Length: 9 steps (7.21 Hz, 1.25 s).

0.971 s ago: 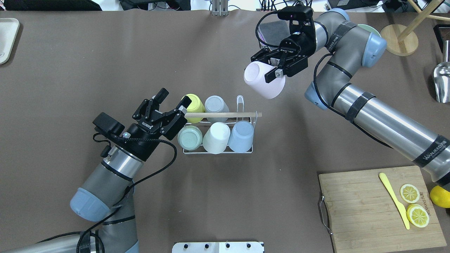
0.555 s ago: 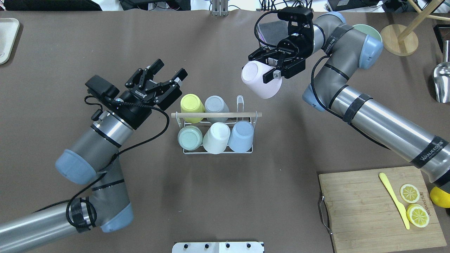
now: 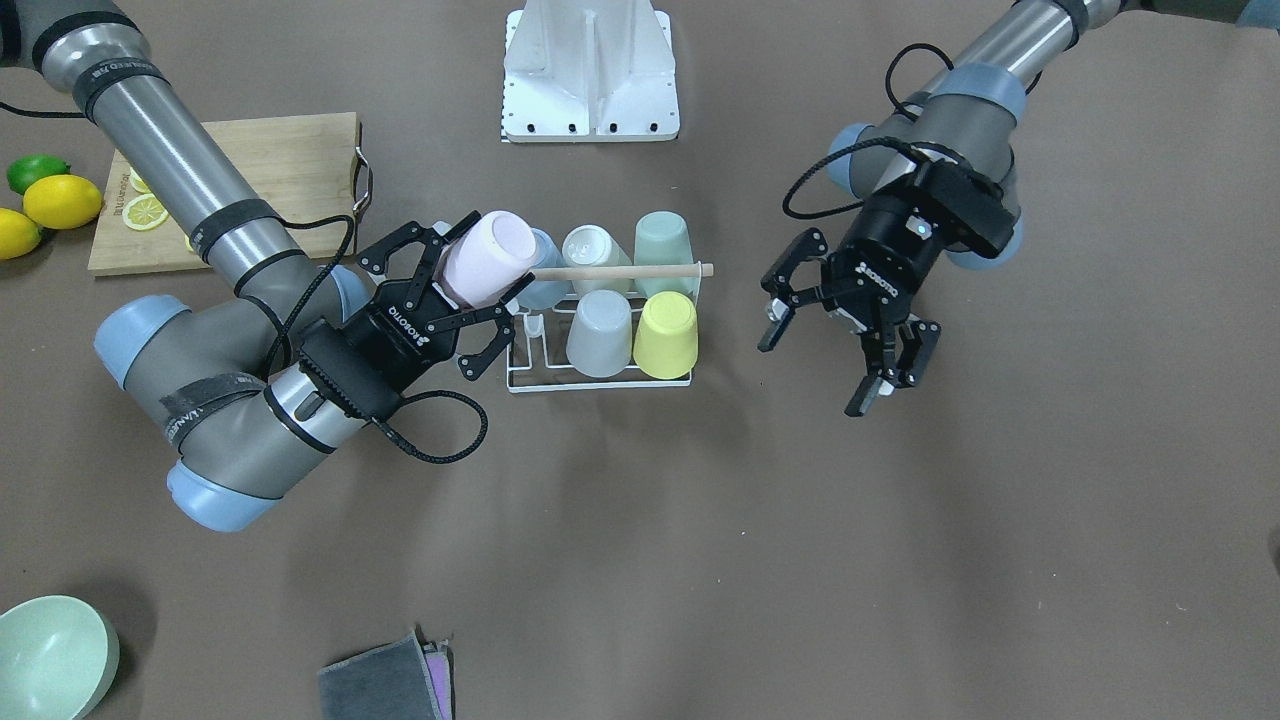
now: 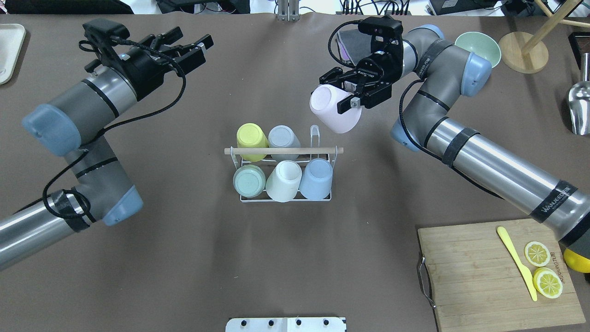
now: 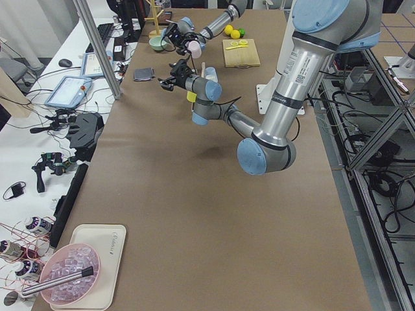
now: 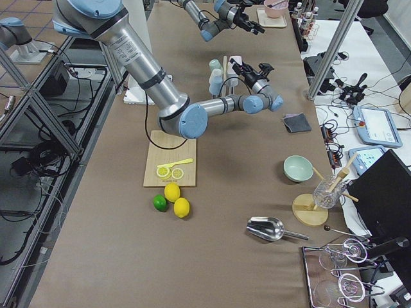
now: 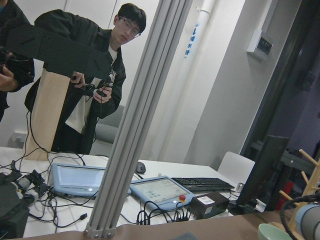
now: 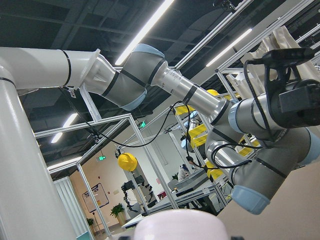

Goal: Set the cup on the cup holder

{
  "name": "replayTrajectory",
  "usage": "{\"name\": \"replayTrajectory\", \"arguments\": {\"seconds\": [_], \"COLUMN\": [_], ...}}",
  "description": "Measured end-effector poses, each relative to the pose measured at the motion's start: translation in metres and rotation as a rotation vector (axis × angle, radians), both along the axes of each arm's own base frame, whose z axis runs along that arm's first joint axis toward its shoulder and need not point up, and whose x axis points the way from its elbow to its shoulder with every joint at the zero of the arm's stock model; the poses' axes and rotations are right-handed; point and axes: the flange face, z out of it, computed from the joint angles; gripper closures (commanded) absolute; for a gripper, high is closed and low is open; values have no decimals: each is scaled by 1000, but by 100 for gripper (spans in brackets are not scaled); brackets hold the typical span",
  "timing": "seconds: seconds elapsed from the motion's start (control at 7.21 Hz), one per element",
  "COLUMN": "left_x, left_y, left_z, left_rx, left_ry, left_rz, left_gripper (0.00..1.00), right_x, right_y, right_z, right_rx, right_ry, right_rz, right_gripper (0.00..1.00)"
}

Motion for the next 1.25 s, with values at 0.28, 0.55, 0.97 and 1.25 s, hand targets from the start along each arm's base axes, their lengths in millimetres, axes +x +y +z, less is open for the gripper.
{"name": "replayTrajectory", "arguments": {"seconds": [0.28, 0.55, 0.97, 1.25], "left_x": [-36, -70, -118, -151], "left_y": [-39, -67, -102, -119], "left_z": [26, 56, 103, 131], "left_rx": [-93, -213, -432, -536], "left_ry": [-117, -219, -336, -377], "left_rz": [34, 76, 158, 207], "left_gripper": [2, 2, 2, 2], "right_x": [-8, -13, -14, -16], "right_y": [4, 6, 4, 1], "right_z": [-4, -12, -23, -17], "right_rx": [-1, -5, -4, -3], "right_ry": [-8, -25, -58, -69], "right_rz": [-13, -24, -18, 6], "right_gripper": [64, 64, 64, 64]}}
